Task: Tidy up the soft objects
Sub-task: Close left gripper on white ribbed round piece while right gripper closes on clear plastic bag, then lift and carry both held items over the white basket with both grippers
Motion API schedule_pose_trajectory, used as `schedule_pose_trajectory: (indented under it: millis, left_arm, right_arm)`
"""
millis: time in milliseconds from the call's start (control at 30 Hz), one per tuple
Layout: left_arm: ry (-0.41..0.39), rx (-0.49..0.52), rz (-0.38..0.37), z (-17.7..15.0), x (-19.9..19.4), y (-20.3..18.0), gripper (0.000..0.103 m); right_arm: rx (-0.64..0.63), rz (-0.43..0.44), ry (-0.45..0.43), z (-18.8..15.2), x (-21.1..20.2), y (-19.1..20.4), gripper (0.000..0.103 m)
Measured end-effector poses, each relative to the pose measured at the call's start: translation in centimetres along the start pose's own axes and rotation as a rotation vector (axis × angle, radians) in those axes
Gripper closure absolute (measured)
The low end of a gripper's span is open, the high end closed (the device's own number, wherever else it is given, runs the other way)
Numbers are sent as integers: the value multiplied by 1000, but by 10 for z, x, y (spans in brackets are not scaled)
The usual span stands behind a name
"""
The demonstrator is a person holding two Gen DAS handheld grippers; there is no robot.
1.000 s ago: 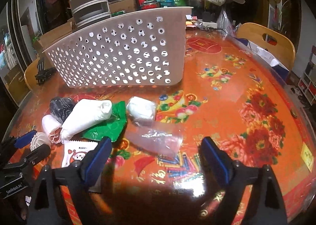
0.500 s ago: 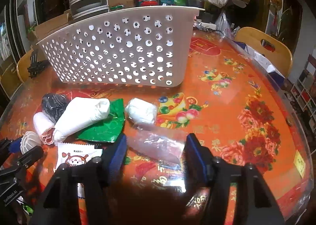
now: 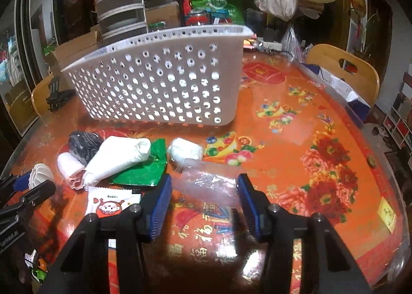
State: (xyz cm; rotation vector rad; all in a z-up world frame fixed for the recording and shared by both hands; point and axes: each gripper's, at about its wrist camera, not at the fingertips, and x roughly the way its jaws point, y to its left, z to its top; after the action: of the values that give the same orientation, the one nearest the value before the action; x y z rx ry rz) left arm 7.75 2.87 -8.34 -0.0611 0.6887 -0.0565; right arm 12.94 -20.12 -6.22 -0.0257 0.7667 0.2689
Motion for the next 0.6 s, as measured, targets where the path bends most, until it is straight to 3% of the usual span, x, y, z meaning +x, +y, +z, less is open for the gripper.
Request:
schedule_pose_trajectory:
  millis: [267, 600]
  left_arm:
    - [-37, -16, 16, 25, -9, 9, 62]
    - [-108, -18, 7, 84, -30, 16, 62]
  right_arm:
    - [-12, 19, -48, 11, -19, -2, 51]
    - [-44, 60, -114, 46, -41, 0, 51]
